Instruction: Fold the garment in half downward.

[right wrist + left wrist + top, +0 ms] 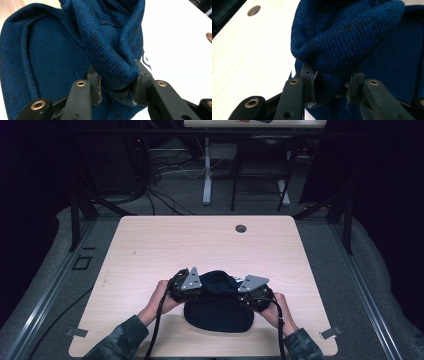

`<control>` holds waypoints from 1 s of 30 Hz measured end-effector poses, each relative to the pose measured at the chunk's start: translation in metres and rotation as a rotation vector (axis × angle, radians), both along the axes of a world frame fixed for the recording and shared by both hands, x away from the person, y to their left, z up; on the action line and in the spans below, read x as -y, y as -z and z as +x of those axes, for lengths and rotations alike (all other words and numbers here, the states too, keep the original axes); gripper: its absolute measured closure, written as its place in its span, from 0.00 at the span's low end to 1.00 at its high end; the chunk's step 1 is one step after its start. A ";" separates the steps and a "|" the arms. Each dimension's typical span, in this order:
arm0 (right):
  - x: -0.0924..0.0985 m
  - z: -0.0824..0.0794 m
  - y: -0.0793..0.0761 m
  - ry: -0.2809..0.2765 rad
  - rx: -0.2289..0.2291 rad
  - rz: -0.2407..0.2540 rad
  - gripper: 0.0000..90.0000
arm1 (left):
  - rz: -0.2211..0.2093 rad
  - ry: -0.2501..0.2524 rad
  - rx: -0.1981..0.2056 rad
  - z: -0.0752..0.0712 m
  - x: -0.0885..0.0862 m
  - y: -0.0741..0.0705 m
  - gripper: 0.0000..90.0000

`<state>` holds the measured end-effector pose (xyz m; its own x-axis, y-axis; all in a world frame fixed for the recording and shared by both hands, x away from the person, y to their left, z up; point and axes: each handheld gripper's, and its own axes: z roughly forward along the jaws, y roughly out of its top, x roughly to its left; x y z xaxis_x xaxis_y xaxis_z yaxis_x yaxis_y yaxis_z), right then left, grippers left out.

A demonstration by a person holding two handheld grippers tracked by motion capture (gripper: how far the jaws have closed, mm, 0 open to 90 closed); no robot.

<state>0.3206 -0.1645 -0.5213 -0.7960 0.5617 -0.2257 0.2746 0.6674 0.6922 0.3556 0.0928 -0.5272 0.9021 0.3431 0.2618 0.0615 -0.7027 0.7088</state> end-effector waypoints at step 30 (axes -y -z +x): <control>-0.003 0.024 0.010 0.028 0.029 -0.075 0.67 | 0.001 -0.033 -0.058 0.013 -0.005 0.014 0.62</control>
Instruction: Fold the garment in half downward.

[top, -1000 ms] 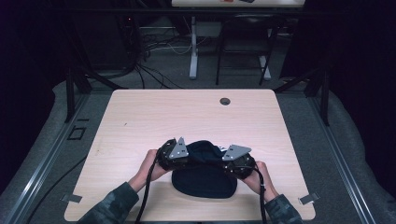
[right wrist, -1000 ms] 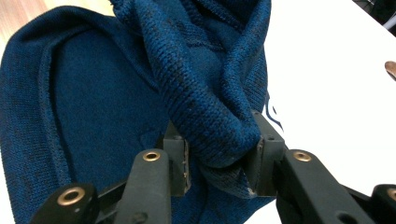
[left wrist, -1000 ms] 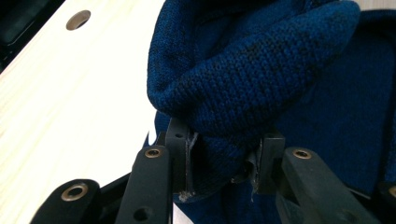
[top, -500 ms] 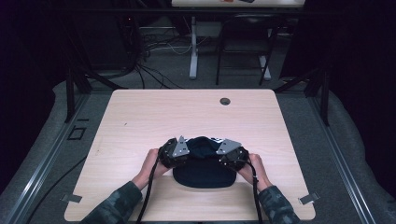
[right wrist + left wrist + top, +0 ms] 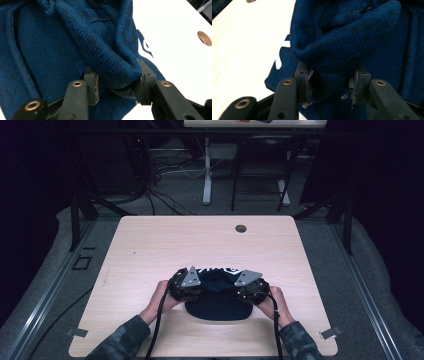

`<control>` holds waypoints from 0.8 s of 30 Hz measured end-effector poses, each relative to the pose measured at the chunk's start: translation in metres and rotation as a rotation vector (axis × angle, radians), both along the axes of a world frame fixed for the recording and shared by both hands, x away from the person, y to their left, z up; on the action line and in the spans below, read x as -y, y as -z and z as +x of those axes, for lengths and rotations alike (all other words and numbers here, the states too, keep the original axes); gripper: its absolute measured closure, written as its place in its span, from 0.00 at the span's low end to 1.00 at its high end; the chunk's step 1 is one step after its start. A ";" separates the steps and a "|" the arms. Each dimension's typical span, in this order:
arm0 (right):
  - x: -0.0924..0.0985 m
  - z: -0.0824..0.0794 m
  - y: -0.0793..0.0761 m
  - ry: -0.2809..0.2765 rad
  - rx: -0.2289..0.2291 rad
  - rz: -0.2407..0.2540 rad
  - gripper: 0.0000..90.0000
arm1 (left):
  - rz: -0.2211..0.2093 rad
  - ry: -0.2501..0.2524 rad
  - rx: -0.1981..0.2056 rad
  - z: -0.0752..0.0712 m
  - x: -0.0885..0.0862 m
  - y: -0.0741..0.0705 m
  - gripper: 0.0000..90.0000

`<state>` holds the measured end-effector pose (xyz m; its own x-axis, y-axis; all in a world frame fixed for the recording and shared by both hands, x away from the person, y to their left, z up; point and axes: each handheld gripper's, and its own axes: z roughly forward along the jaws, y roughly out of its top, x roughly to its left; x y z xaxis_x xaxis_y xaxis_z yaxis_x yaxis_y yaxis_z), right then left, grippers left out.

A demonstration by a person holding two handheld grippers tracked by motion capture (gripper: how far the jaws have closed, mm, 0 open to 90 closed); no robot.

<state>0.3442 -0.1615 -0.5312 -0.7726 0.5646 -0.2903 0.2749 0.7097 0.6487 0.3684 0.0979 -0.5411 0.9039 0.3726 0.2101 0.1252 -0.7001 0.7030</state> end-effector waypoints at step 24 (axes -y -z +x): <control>0.037 -0.016 -0.041 0.122 -0.063 0.254 0.33 | -0.058 -0.148 0.008 0.018 -0.008 -0.031 0.39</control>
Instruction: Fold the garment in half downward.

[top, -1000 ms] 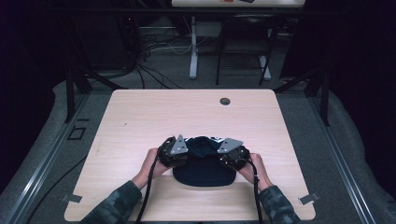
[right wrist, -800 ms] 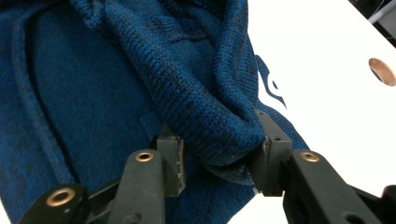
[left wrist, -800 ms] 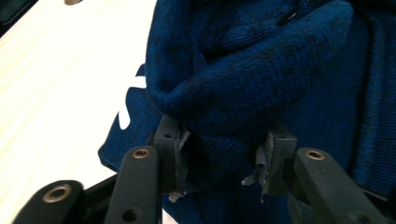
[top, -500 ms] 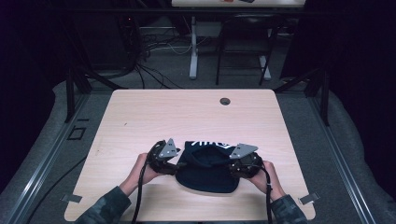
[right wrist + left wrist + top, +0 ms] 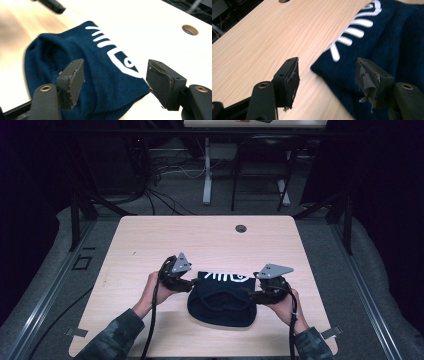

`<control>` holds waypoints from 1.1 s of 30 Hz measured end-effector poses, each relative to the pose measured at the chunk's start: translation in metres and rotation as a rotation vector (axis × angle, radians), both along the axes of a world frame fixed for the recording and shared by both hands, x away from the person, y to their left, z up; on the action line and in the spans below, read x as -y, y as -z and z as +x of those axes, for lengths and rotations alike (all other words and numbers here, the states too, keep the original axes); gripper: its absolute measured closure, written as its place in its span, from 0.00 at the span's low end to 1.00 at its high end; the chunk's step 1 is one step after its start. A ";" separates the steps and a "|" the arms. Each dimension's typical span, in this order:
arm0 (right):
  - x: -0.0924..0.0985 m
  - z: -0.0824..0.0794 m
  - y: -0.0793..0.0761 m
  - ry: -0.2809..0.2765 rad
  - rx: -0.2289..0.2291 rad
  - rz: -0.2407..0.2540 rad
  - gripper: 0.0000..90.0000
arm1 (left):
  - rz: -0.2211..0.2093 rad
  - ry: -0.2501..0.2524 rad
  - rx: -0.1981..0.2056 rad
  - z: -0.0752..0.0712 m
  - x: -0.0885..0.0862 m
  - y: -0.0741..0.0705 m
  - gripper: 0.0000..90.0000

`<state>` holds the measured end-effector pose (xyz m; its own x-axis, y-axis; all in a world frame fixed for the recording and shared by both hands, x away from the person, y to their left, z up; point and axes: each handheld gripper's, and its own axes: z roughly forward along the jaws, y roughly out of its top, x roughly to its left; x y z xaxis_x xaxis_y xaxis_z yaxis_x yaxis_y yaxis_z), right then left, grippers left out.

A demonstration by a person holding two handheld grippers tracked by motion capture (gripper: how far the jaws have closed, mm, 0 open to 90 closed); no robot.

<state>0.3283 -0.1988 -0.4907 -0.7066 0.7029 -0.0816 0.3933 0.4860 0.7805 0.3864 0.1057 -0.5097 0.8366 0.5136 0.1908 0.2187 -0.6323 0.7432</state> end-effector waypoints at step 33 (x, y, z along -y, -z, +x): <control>-0.026 0.035 0.078 -0.041 -0.224 -0.162 0.09 | 0.086 0.020 -0.084 -0.021 0.027 0.058 0.23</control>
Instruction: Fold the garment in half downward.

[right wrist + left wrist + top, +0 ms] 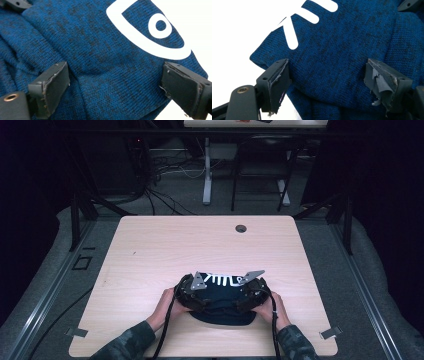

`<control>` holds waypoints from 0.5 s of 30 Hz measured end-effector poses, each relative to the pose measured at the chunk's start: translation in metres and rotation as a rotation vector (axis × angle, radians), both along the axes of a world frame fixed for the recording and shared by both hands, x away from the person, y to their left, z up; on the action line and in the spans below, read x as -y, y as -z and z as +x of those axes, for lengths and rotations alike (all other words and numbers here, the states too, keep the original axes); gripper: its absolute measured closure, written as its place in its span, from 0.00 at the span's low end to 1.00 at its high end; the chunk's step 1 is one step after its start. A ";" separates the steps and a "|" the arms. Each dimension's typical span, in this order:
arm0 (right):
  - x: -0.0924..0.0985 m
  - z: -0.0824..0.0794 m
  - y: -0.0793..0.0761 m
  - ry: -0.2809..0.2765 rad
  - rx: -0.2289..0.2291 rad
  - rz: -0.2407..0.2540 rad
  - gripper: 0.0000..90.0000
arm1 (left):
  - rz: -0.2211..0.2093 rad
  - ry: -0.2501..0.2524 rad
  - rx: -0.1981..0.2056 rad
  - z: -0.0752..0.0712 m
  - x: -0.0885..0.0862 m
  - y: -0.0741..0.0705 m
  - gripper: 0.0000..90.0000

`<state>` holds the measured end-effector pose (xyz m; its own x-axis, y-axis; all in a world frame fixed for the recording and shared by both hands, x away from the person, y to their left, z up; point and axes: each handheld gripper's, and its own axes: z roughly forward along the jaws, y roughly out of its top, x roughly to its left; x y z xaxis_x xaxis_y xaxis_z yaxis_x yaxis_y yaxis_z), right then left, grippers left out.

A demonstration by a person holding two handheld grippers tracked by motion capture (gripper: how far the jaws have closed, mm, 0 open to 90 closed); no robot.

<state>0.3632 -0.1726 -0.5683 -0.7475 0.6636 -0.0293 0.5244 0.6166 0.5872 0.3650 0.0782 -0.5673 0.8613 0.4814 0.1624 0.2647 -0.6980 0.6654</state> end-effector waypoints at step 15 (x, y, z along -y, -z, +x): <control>-0.012 0.035 0.000 0.032 0.014 -0.027 0.05 | -0.044 -0.094 -0.039 0.024 -0.011 0.003 0.23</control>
